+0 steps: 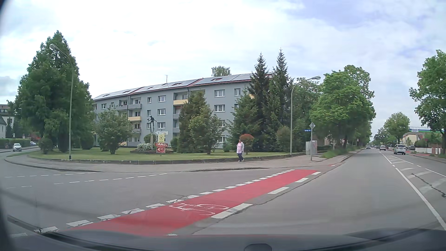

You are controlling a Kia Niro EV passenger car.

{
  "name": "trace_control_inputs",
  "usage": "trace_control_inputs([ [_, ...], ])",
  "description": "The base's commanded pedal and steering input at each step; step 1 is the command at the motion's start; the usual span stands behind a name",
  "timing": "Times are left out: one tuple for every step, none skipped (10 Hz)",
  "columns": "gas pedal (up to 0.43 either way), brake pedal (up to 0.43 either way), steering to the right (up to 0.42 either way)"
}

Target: Follow the waypoints while adhering to traffic rules and regulations

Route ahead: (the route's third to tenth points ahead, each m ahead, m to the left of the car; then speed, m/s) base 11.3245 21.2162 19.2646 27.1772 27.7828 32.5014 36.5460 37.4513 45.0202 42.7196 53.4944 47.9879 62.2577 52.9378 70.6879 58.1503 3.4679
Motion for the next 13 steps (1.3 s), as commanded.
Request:
trace_control_inputs([
  [0.079,0.0,-0.359],
  [0.087,0.0,-0.363],
  [0.098,0.0,-0.373],
  [0.098,0.0,-0.383],
  [0.098,0.0,-0.393],
  [0.098,0.0,-0.398],
  [0.098,0.0,-0.406],
  [0.087,0.0,-0.416],
  [0.079,0.0,-0.424],
  [0.067,0.0,-0.427],
  [0.067,0.0,-0.435],
  [0.067,0.0,-0.445],
  [0.067,0.0,-0.454],
])
